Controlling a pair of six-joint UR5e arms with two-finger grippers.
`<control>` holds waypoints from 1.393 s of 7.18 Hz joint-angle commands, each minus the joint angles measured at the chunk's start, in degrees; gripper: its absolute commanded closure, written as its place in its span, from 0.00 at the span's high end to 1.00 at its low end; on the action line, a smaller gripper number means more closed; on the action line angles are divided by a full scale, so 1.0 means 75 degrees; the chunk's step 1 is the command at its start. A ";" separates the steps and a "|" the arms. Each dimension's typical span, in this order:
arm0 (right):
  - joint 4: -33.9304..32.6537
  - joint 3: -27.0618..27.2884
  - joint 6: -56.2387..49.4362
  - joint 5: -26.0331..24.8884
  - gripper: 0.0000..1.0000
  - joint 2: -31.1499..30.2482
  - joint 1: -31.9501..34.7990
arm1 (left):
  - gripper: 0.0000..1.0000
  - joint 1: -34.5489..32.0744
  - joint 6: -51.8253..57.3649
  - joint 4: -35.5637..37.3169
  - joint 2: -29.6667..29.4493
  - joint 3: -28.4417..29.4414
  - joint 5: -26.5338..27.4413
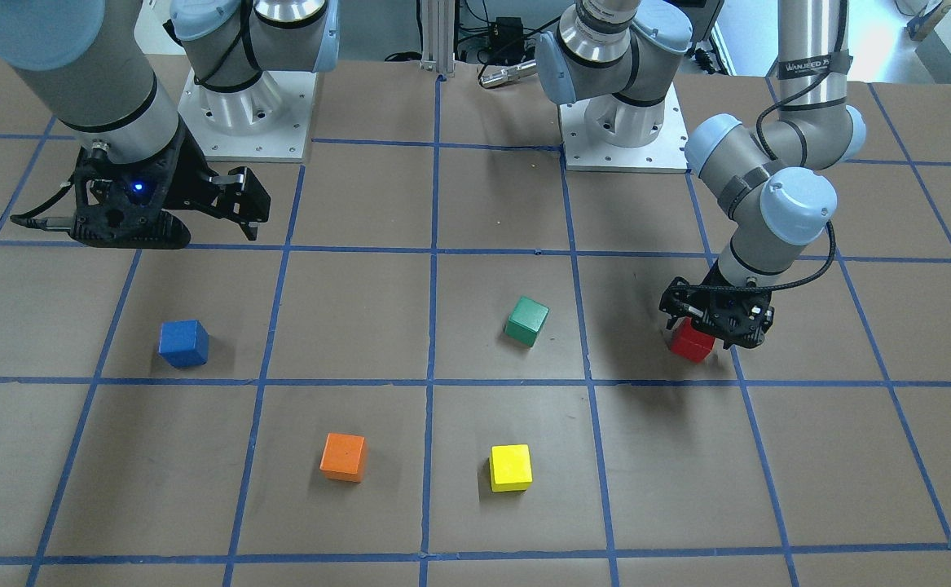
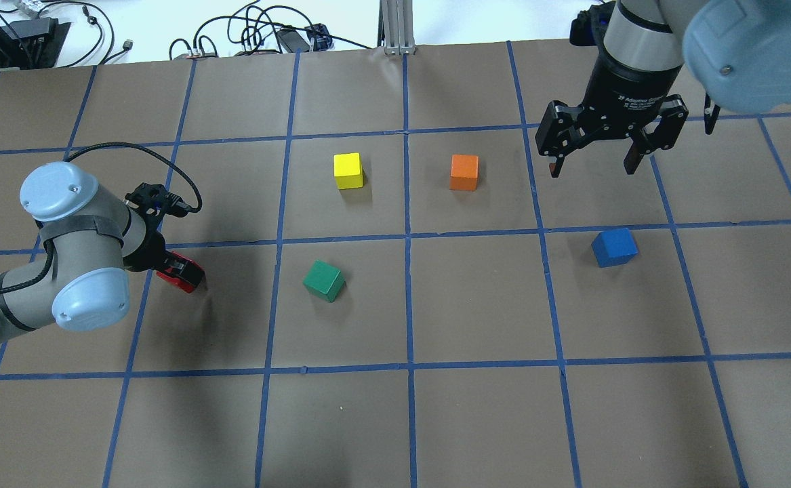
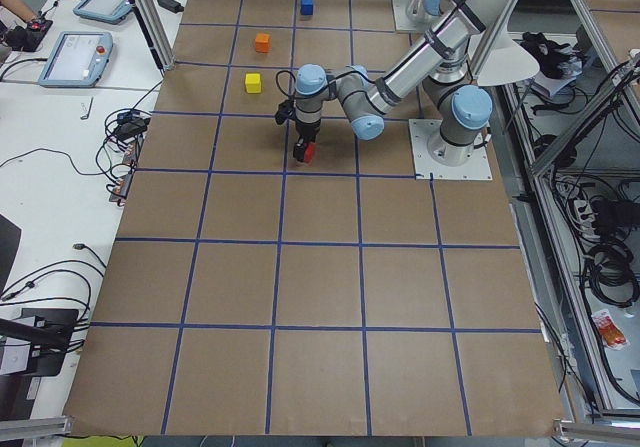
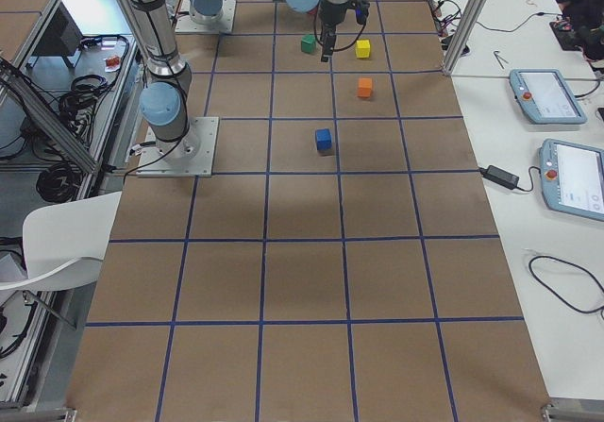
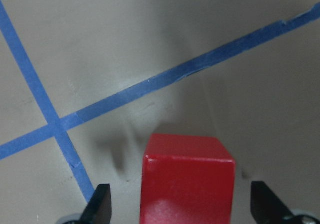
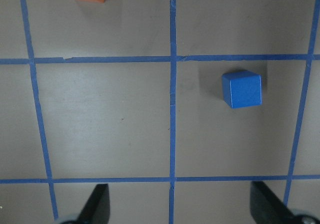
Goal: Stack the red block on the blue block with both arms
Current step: 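Carry the red cube with the left gripper toward the table center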
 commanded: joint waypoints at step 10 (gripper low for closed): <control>-0.0292 0.0005 -0.0076 -0.0127 1.00 0.0094 0.0000 | 0.00 -0.4284 -0.7317 -0.2894 -0.0935 0.3983 -0.0423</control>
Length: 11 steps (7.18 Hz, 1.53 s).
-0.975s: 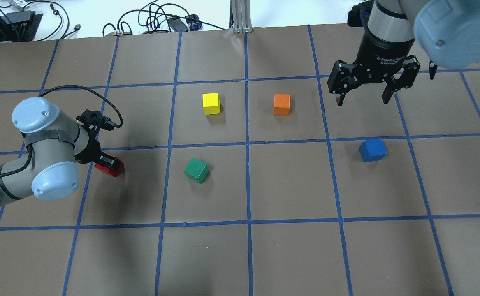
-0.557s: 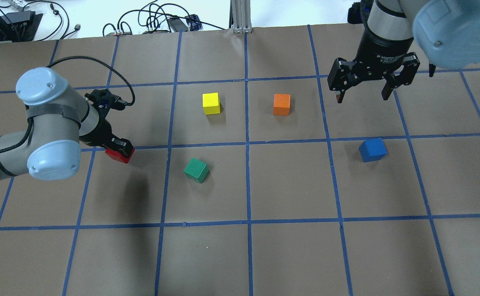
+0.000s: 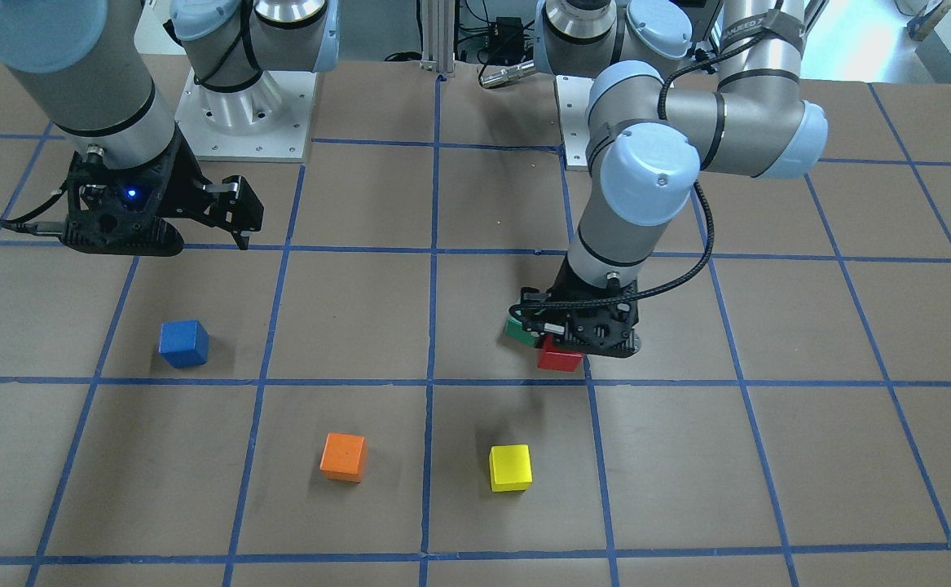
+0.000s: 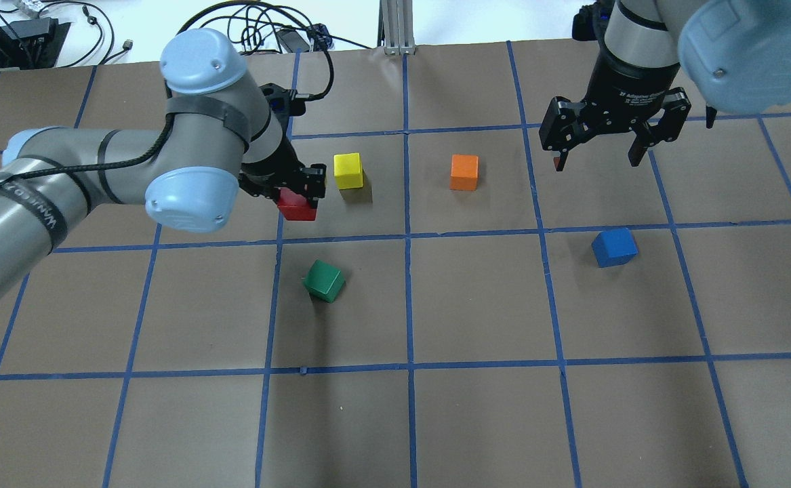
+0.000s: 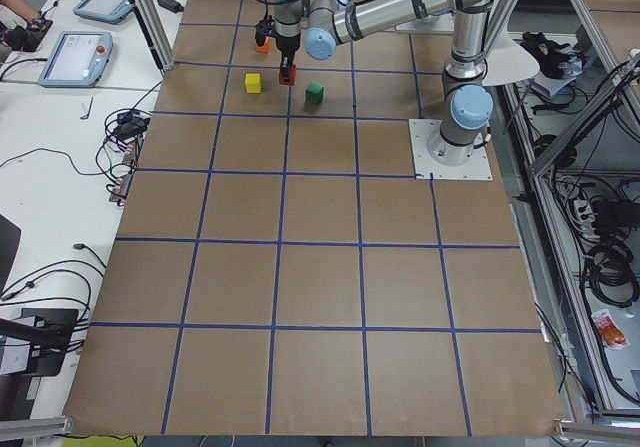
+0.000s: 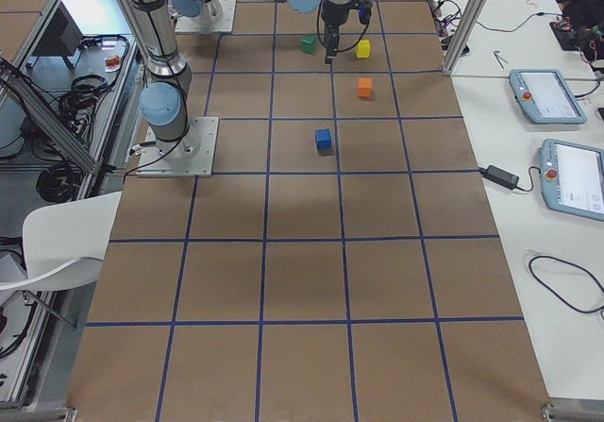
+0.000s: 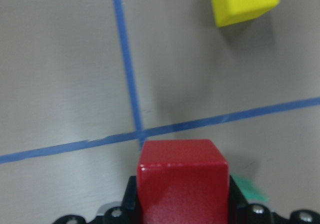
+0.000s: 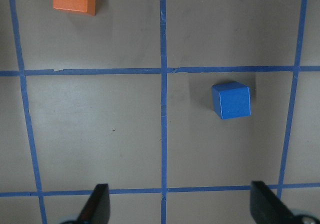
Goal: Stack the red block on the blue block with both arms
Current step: 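Carry the red cube with the left gripper toward the table center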
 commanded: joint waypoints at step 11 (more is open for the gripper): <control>0.0026 0.0164 -0.0022 -0.0016 1.00 0.0165 -0.0006 | 1.00 -0.0976 -0.1348 0.0704 -0.1318 0.0807 -0.0487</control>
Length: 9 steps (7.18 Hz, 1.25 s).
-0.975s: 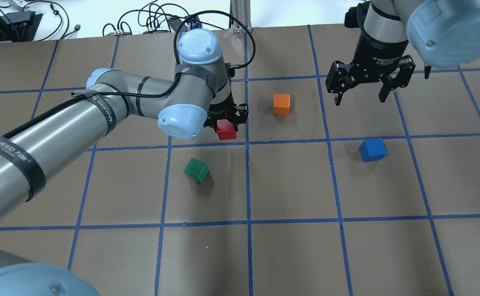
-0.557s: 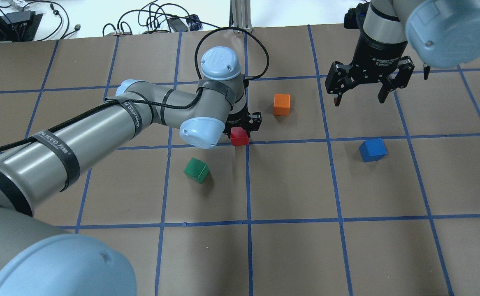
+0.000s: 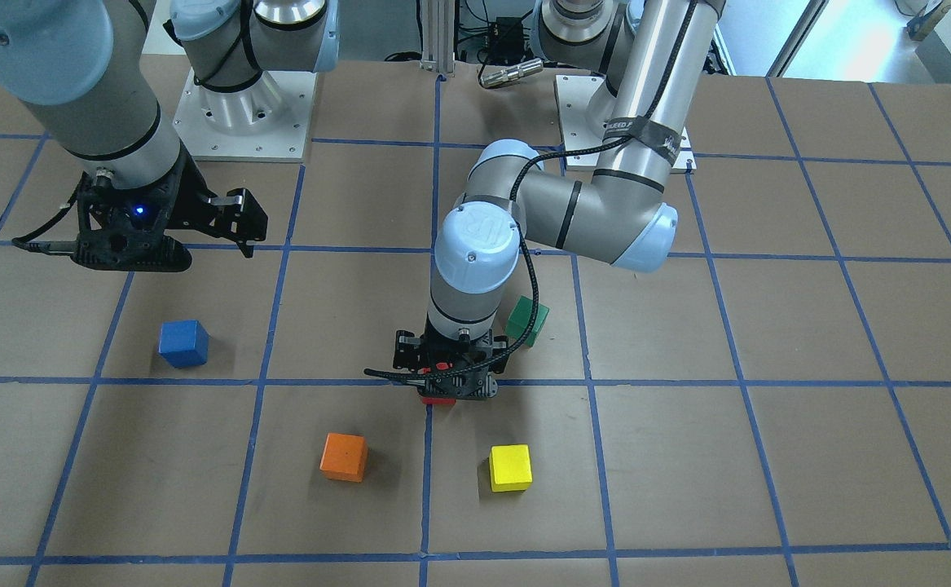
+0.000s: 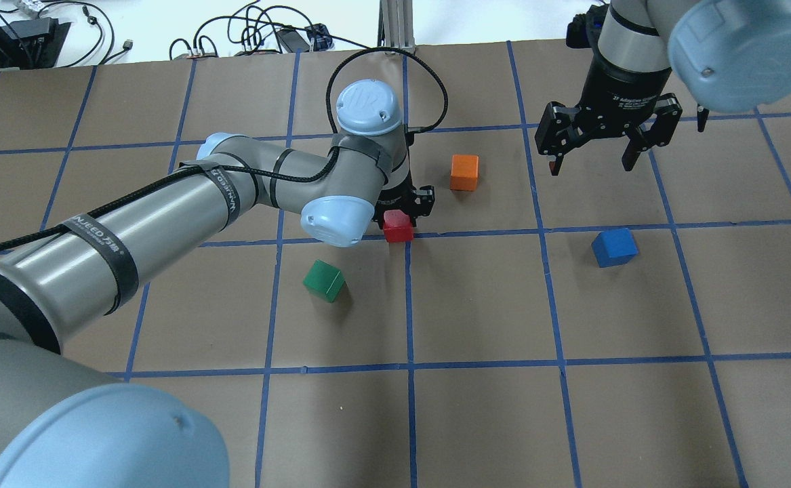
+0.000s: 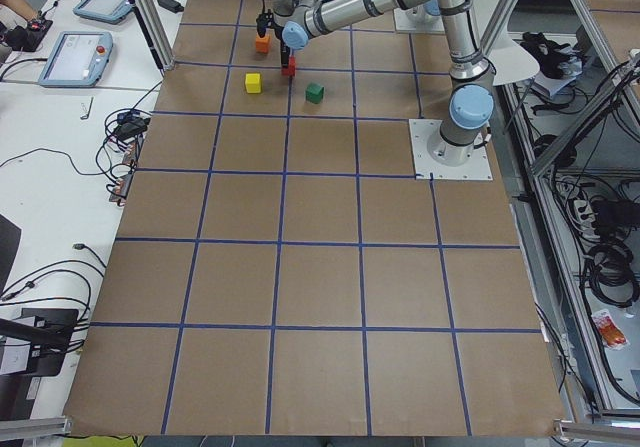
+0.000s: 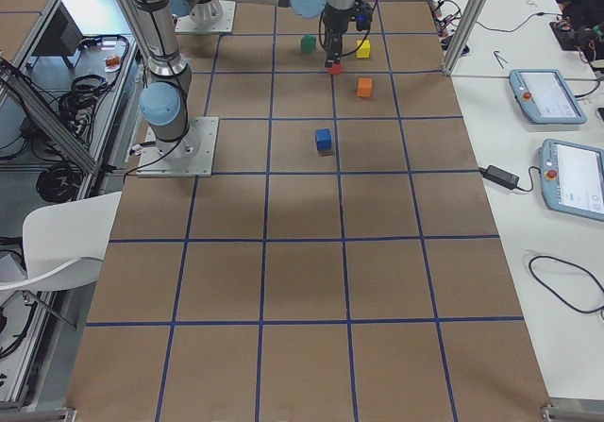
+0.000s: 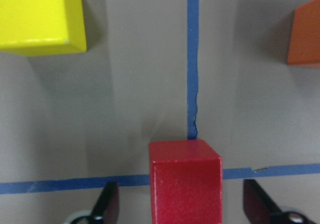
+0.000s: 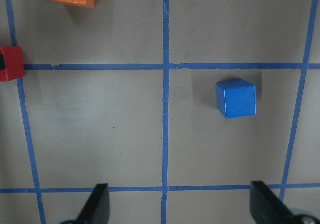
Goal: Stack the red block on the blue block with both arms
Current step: 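Release the red cube with the left gripper while the right gripper approaches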
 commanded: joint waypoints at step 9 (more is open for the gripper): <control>-0.3460 0.0200 0.1671 0.1015 1.00 0.2435 0.1601 | 1.00 0.2570 0.3509 -0.4132 0.4200 0.0061 0.0787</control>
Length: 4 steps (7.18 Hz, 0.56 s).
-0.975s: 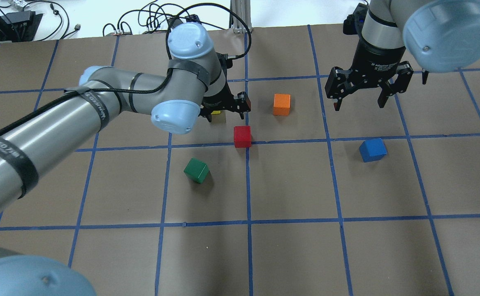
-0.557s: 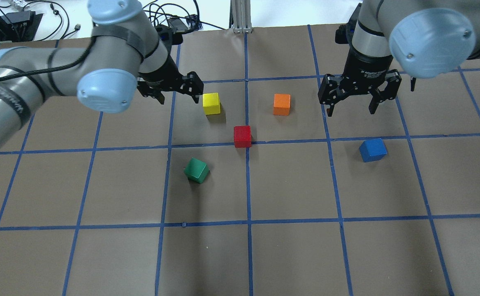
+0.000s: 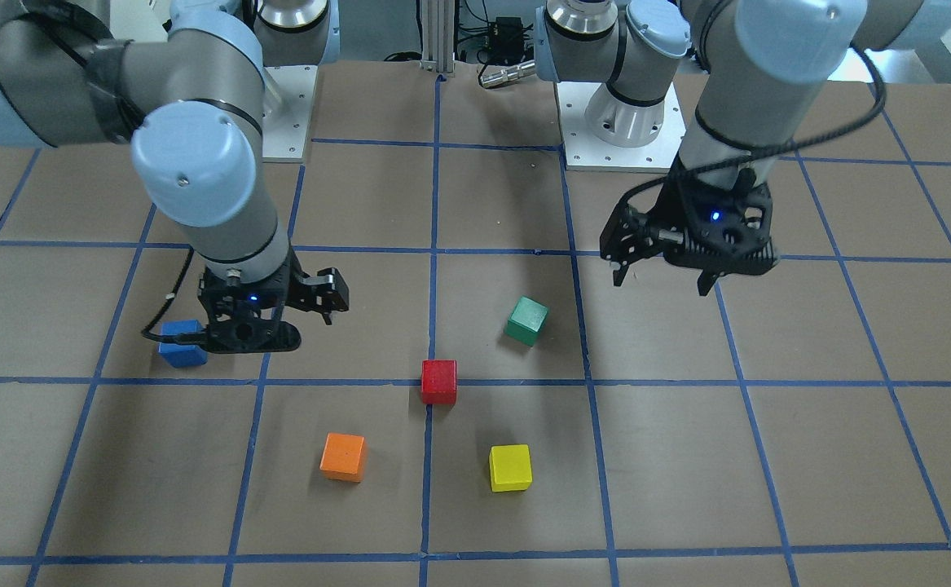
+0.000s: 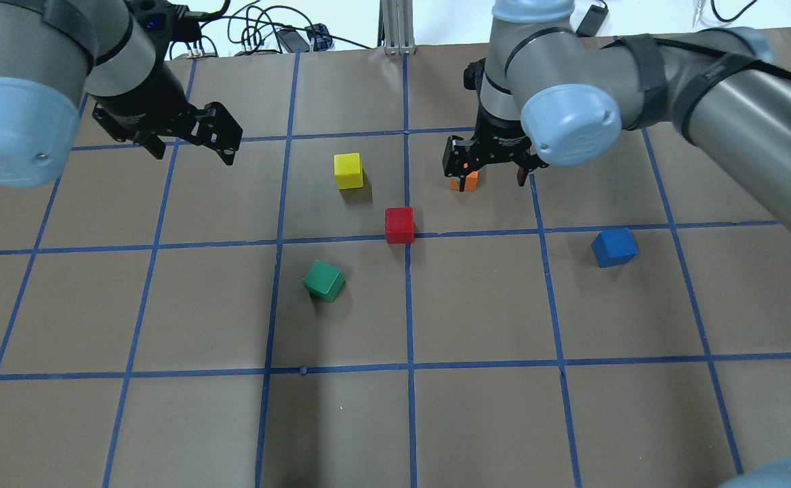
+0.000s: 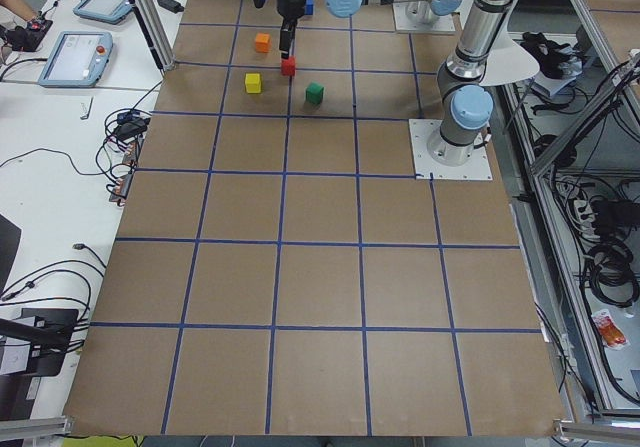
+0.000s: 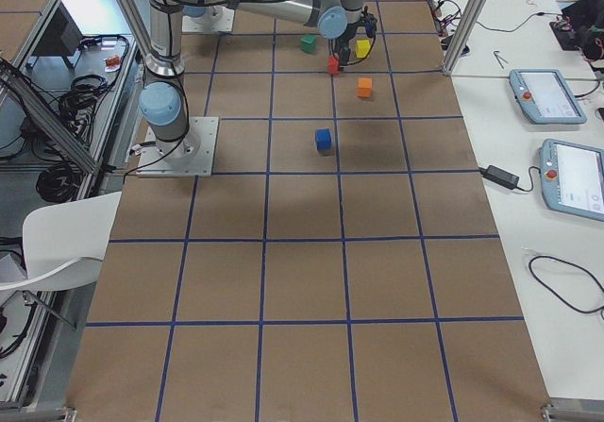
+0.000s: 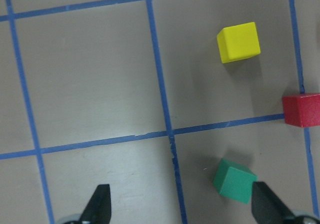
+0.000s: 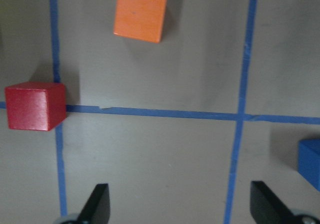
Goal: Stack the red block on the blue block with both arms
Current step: 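Lower the right gripper over the red cube while the left arm withdraws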
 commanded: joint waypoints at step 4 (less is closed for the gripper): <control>-0.1351 -0.0049 0.1364 0.0353 1.00 0.0998 0.0890 | 1.00 0.0207 -0.0055 -0.0648 0.0356 0.0264 -0.0116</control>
